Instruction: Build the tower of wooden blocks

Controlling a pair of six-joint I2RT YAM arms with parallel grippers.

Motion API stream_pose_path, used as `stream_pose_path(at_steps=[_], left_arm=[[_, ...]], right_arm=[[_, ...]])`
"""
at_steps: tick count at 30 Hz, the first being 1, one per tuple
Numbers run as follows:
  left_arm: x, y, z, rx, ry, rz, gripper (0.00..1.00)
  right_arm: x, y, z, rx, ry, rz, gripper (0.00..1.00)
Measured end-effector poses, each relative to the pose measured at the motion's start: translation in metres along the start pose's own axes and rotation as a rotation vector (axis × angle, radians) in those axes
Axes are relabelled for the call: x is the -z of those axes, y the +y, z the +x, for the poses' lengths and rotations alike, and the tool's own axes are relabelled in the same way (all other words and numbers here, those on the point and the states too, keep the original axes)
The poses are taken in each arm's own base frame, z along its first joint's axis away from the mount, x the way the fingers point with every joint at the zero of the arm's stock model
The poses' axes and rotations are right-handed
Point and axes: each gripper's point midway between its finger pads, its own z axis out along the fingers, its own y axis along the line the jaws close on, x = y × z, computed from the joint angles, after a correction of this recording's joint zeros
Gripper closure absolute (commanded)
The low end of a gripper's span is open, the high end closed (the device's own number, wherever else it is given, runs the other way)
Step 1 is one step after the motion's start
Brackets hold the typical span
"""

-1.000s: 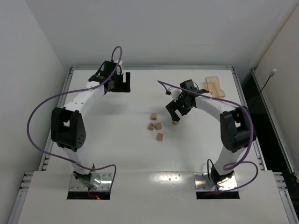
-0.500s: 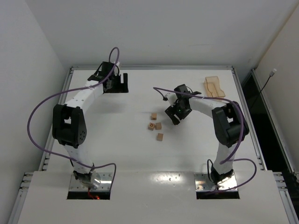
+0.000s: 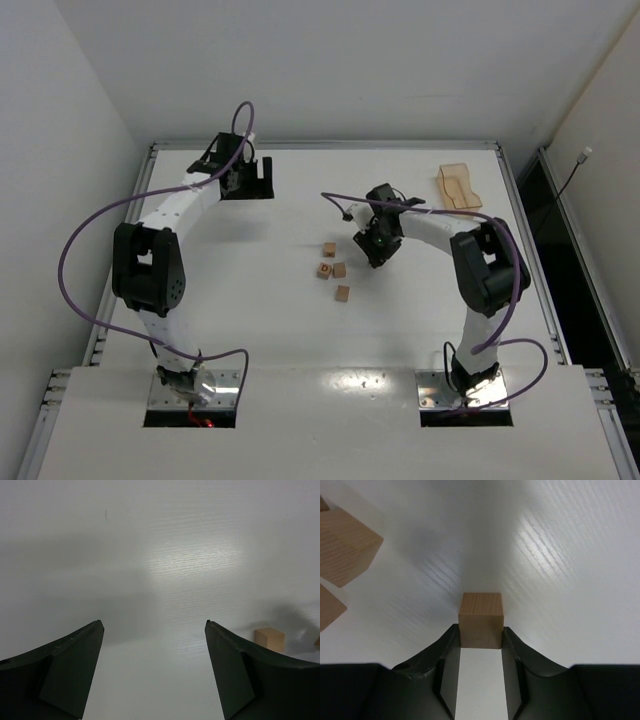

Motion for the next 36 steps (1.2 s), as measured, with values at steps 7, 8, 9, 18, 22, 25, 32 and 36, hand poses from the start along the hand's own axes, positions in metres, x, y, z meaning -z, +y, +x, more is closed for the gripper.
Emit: stream_pose_path(at_steps=[7, 8, 9, 18, 22, 25, 32, 36], left_arm=[[-0.005, 0.003, 0.012, -0.007, 0.021, -0.003, 0.20], [-0.006, 0.003, 0.015, -0.011, 0.028, 0.000, 0.20], [-0.007, 0.003, 0.018, -0.017, 0.036, 0.007, 0.20], [-0.006, -0.011, 0.025, -0.058, 0.061, 0.101, 0.20], [-0.004, -0.010, 0.012, -0.066, 0.034, 0.105, 0.20], [-0.005, -0.004, 0.003, -0.057, 0.018, 0.097, 0.20], [-0.018, 0.014, 0.005, -0.029, 0.040, 0.070, 0.20], [-0.020, 0.020, 0.006, -0.014, 0.044, 0.060, 0.20]], right_arm=[[0.009, 0.008, -0.006, 0.061, 0.010, -0.049, 1.00], [0.014, 0.007, -0.011, 0.084, 0.004, -0.053, 1.00], [0.019, 0.005, -0.017, 0.108, -0.005, -0.058, 1.00], [0.088, -0.024, -0.103, 0.404, -0.170, -0.047, 1.00], [0.088, -0.023, -0.123, 0.467, -0.196, -0.093, 1.00], [0.074, -0.014, -0.122, 0.490, -0.162, -0.169, 1.00], [0.052, 0.006, -0.126, 0.513, -0.118, -0.295, 0.98], [0.056, 0.016, -0.129, 0.524, -0.113, -0.322, 0.98]])
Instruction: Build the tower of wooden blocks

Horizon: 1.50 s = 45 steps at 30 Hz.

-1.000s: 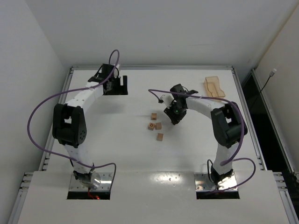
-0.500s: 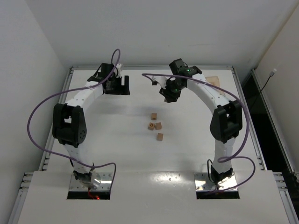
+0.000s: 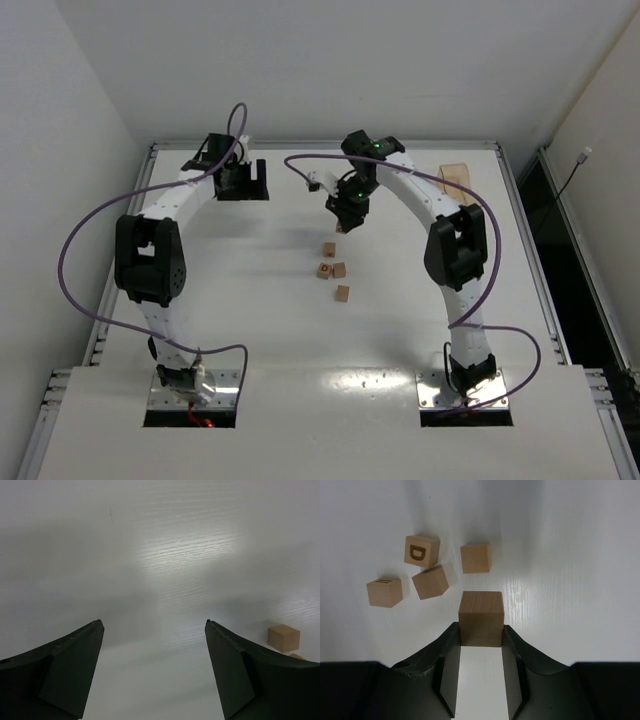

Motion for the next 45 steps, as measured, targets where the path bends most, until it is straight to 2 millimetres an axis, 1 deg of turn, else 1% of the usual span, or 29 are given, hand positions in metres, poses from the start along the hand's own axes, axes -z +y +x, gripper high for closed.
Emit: stream_pose_path(at_steps=[3, 5, 8, 11, 15, 17, 20, 25, 26, 34, 45], left_arm=[[0.001, 0.008, -0.003, 0.019, -0.009, -0.026, 0.19], [0.002, 0.015, -0.006, 0.039, -0.017, -0.051, 0.14], [0.004, 0.031, -0.009, 0.085, -0.027, -0.090, 0.09], [0.006, 0.052, -0.010, 0.139, -0.035, -0.126, 0.01], [0.010, 0.078, -0.012, 0.211, -0.045, -0.159, 0.01], [0.012, 0.087, -0.012, 0.235, -0.049, -0.166, 0.01], [0.014, 0.095, -0.012, 0.260, -0.050, -0.166, 0.01], [0.014, 0.092, -0.012, 0.274, -0.046, -0.133, 0.01], [0.014, 0.091, -0.011, 0.274, -0.045, -0.127, 0.01], [0.006, 0.086, -0.003, 0.283, -0.016, -0.088, 0.01], [-0.001, 0.083, 0.004, 0.293, 0.008, -0.063, 0.01]], right_arm=[[-0.002, 0.004, -0.009, 0.019, -0.003, -0.008, 0.98], [-0.006, 0.008, -0.013, 0.030, 0.001, -0.019, 0.98], [-0.015, 0.014, -0.018, 0.045, 0.014, -0.039, 0.98], [-0.025, 0.019, -0.020, 0.058, 0.037, -0.054, 0.98], [-0.041, 0.021, -0.020, 0.068, 0.065, -0.070, 0.98], [-0.049, 0.022, -0.019, 0.070, 0.081, -0.077, 0.98], [-0.058, 0.024, -0.018, 0.074, 0.101, -0.085, 0.97], [-0.064, 0.025, -0.015, 0.081, 0.138, -0.079, 0.95], [-0.065, 0.025, -0.014, 0.082, 0.143, -0.075, 0.94], [-0.064, 0.022, -0.012, 0.066, 0.166, -0.051, 0.94], [-0.064, 0.021, -0.012, 0.050, 0.162, -0.045, 0.94]])
